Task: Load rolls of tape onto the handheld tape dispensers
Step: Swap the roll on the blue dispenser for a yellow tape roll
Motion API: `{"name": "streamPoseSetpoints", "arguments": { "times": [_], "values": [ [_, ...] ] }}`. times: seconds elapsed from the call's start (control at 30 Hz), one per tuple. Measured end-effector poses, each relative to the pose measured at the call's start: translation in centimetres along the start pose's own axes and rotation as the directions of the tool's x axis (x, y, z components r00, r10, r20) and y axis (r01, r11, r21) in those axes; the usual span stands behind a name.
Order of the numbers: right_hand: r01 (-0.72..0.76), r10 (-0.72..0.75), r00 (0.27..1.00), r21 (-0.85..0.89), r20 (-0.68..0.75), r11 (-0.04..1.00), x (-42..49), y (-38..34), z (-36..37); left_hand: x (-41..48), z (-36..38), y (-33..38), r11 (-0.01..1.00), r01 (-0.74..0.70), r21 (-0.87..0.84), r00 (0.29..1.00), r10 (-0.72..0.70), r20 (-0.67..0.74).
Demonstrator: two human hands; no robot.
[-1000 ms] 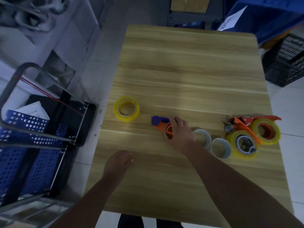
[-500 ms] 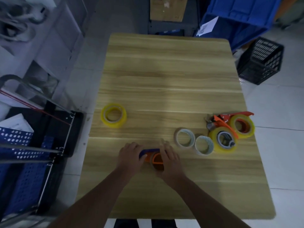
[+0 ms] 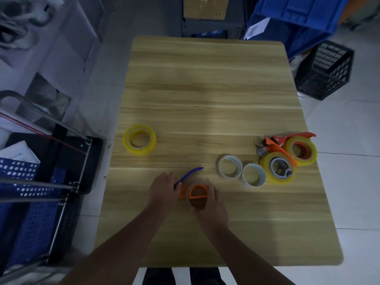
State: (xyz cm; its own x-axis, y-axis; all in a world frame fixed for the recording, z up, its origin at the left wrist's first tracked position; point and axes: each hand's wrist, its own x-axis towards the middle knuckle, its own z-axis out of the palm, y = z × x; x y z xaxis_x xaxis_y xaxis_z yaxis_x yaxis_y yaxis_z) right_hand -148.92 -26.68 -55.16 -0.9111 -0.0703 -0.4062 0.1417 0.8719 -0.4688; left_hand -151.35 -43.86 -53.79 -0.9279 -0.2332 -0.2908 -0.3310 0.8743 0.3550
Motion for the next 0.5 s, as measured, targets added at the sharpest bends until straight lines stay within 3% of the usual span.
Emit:
{"name": "streamPoseSetpoints", "arguments": {
  "times": [0.1,0.3,0.5],
  "values": [
    [0.045,-0.044,0.999,-0.032,0.016,0.998,0.3,0.0,-0.2,-0.4,0.4,0.3,0.994,0.073,-0.079,0.996,-0.077,-0.040],
    [0.105,-0.102,0.994,-0.133,0.033,0.985,1.4,-0.4,-0.3,-0.3,0.6,-0.3,0.983,0.077,-0.168,0.996,-0.082,-0.024],
    [0.151,-0.152,0.988,-0.051,-0.024,0.987,1.3,-1.1,-2.2,-0.2,0.7,-0.4,0.963,0.130,-0.237,0.991,-0.135,-0.004]
  ]
}}
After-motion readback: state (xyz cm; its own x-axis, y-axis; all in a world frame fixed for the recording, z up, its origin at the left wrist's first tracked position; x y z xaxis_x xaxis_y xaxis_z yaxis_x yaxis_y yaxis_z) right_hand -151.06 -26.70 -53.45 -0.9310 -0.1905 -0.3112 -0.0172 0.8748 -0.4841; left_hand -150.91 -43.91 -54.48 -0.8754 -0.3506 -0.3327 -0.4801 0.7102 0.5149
